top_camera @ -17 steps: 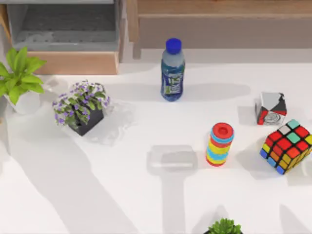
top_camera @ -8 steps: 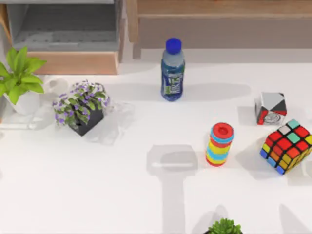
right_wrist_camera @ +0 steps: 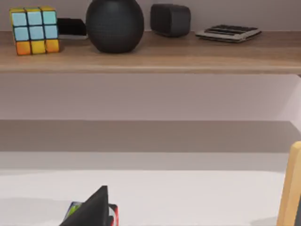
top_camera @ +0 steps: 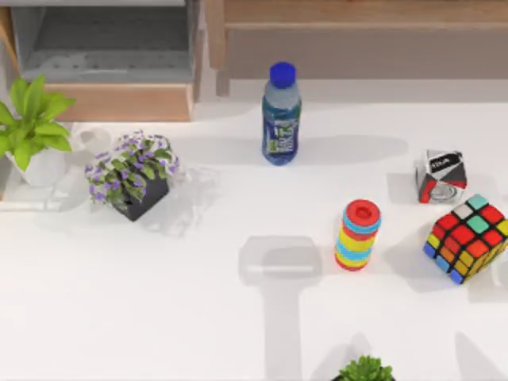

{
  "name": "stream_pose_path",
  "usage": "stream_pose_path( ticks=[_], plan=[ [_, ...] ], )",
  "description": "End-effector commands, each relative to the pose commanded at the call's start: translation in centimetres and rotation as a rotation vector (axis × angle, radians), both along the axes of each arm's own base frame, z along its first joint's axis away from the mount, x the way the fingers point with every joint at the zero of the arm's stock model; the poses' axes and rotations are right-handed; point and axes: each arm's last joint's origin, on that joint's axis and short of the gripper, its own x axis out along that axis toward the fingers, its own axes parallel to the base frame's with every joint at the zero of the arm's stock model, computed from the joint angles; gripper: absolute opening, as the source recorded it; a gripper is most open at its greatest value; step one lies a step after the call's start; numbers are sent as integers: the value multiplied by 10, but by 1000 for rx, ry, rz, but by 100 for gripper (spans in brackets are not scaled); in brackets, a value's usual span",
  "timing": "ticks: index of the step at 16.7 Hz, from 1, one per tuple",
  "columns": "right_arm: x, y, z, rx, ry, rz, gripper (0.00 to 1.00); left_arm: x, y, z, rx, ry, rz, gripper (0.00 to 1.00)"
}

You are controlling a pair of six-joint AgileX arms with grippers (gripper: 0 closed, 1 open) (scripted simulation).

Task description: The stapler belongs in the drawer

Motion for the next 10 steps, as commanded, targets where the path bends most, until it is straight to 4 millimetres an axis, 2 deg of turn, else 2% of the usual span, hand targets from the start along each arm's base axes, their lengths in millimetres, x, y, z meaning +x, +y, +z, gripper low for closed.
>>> stream_pose_path(
  ticks=[3, 5, 7, 10],
  plan=[
    [0, 0, 0, 0, 0, 0, 100, -4, -37, -28, -16, 13, -121, 100],
    [0, 0, 0, 0, 0, 0, 100, -5, -56, -40, -44, 25, -189, 100],
    [0, 0, 0, 0, 0, 0, 100, -5, -65, -46, -60, 32, -223, 100],
    [0, 0, 0, 0, 0, 0, 100, -5, -65, -46, -60, 32, -223, 100]
  ],
)
